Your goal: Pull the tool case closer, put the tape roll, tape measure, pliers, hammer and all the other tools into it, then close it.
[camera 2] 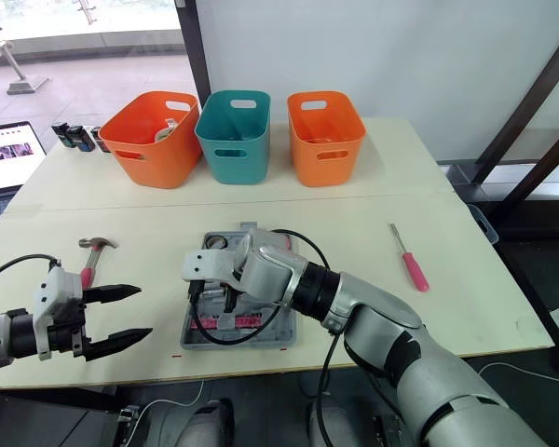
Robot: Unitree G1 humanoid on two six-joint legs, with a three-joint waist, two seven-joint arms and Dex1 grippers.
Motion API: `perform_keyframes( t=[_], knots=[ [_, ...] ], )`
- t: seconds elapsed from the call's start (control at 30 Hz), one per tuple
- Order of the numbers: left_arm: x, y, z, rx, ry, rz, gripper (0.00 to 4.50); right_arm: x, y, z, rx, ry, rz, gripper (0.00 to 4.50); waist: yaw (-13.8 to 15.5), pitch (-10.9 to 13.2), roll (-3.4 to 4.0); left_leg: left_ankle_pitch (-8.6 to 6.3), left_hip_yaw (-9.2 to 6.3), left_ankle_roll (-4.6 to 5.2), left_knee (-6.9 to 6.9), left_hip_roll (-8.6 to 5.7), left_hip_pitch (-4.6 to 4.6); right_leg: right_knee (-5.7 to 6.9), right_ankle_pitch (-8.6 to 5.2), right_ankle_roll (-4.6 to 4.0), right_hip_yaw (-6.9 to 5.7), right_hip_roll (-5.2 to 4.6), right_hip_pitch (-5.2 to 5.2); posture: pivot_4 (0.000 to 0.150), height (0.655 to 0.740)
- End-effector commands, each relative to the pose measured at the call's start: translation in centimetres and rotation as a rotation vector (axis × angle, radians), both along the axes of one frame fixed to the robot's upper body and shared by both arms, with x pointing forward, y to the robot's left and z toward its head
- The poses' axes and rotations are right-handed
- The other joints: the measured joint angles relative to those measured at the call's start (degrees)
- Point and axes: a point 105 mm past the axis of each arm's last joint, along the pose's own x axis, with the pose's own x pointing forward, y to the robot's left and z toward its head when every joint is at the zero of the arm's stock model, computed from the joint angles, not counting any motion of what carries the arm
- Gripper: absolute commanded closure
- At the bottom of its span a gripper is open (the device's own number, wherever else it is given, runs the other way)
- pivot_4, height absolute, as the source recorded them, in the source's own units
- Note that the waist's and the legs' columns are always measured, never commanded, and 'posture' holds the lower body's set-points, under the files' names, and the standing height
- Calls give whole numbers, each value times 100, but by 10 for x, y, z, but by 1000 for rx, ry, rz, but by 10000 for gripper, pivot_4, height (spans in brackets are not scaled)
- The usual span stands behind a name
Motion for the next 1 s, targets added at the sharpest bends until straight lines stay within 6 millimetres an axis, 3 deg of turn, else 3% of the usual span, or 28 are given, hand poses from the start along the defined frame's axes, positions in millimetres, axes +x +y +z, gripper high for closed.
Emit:
perform_keyframes(
  t=[0.03,0.53,0.7,0.83,0.87,1.0],
  knots=[
    [0,-5,6,-9,-26,-21,0,0,7,8,33,-17,8,44743,1,0,0,0,0,0,0,0,0,0,0,0,0,0,0,1500,7400],
    [0,-6,6,-14,-25,-22,0,5,8,-1,30,-22,-8,44743,1,0,0,0,0,0,0,0,0,0,0,1,0,0,0,1500,7400],
    [-1,-7,6,-17,-19,-28,0,0,11,7,56,-12,10,23130,6,0,0,0,0,0,0,0,0,0,0,1,0,0,0,1500,7400],
    [0,-9,6,-23,-18,-28,0,-3,11,8,62,-9,17,2383,8,0,0,0,0,0,0,0,0,0,0,0,0,0,1,1500,7400],
    [0,-9,6,-23,-18,-29,0,-2,11,9,63,-11,16,207,8,0,0,0,0,0,0,0,0,0,0,0,0,0,1,1500,7400],
    [0,-9,6,-26,-18,-30,0,0,11,17,112,-16,-9,207,9,0,0,0,0,0,0,0,0,0,0,0,0,0,1,1500,7400]
  ],
)
